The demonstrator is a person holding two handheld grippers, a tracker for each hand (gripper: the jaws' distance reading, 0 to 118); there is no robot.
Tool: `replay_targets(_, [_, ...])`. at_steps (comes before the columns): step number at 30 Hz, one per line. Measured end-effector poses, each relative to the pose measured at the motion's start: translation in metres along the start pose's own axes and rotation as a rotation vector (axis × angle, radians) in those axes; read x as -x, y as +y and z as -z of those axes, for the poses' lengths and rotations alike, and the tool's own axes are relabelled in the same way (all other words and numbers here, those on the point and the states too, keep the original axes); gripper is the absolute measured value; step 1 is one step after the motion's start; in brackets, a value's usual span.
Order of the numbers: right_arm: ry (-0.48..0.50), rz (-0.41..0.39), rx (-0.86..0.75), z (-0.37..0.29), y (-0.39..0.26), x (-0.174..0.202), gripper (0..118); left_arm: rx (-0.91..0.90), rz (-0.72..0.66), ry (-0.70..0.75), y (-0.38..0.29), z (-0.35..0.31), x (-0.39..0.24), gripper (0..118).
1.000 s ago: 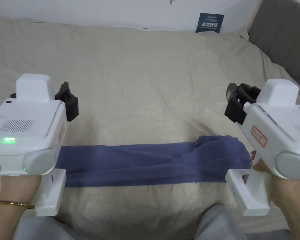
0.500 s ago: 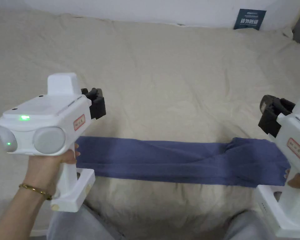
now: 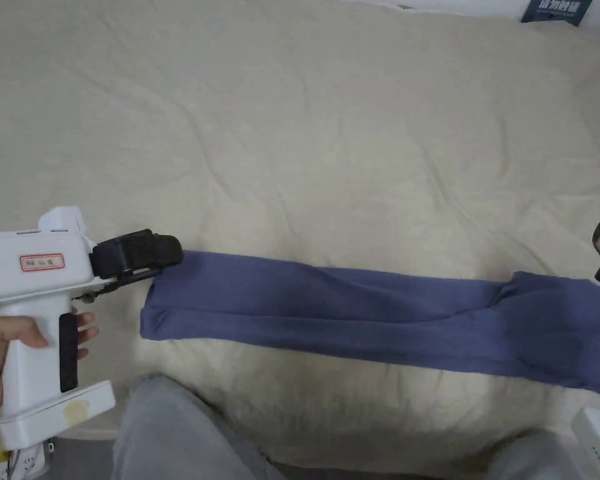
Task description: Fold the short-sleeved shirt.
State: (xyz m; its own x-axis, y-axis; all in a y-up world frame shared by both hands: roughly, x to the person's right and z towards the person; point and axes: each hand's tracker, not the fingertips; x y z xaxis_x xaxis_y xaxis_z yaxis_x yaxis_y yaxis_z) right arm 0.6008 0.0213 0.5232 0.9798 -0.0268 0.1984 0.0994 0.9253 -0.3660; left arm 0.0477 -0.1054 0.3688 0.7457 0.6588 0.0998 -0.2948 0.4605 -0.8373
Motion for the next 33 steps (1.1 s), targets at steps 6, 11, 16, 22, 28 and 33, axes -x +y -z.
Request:
replay_targets(6, [-0.02, 0.027, 0.046, 0.008, -0.009, -0.004, 2, 0.03, -0.191, -0.072, -0.018, 0.02, 0.034, 118])
replay_targets(11, [-0.033, 0.021, 0.065, 0.009, -0.013, -0.004, 2, 0.01, -0.207, -0.148, -0.023, 0.023, 0.032, 118])
replay_targets(16, [-0.032, 0.023, 0.07, 0.01, -0.015, -0.006, 2, 0.039, -0.196, -0.155, -0.021, 0.028, 0.026, 118])
replay_targets(22, [-0.023, 0.021, 0.079, 0.011, -0.02, -0.003, 2, 0.042, -0.214, -0.119, -0.022, 0.036, 0.018, 16])
replay_targets(28, [-0.019, 0.016, 0.078, 0.005, -0.02, -0.001, 2, 0.059, -0.132, 0.039, -0.02, 0.039, -0.006, 7])
replay_targets(33, [-0.016, 0.034, 0.064, -0.004, -0.018, -0.006, 2, 0.023, 0.031, 0.143, -0.011, 0.009, -0.062, 6])
